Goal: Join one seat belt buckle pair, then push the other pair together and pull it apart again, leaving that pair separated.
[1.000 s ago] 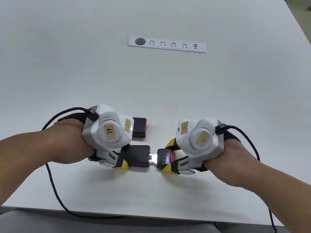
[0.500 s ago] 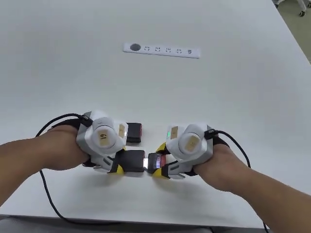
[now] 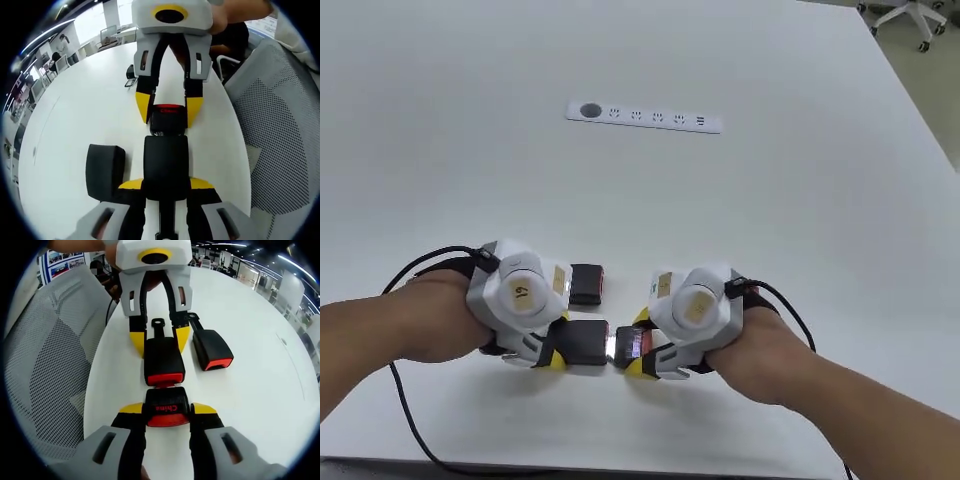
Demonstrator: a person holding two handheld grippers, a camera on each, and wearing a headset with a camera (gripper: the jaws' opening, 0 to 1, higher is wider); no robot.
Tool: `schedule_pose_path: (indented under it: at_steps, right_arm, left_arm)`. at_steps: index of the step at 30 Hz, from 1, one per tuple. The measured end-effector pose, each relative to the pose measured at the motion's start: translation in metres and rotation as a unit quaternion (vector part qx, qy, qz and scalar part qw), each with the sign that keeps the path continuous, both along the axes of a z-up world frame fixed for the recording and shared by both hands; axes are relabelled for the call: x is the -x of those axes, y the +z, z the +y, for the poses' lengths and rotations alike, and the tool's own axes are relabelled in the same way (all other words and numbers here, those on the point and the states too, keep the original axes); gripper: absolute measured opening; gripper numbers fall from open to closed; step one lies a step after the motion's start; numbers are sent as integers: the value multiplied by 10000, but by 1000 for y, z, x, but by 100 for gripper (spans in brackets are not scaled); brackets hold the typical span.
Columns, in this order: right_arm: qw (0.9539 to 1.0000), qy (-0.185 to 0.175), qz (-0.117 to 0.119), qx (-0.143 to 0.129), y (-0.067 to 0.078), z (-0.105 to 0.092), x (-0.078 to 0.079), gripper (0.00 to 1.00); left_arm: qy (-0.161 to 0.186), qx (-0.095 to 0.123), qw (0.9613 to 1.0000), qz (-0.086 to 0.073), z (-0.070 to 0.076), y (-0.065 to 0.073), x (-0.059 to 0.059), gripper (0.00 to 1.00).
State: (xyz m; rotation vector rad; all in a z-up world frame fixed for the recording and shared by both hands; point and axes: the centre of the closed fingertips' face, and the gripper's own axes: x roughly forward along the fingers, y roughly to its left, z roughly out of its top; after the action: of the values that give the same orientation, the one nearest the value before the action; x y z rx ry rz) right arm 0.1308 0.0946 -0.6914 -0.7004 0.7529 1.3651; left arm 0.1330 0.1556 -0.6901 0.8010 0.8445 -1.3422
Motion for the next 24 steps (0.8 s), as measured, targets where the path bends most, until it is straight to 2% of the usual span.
schedule_pose_path:
  at_steps: [12, 24]
  right_arm:
    - [9999, 98, -49, 109, 3, -2, 2, 31]
    - [9998, 151, -31, 136, 0, -2, 0, 31]
  left_arm:
    - [-2, -73, 10000, 18, 2, -3, -2, 31]
    - [38, -54, 10000, 26, 0, 1, 3, 31]
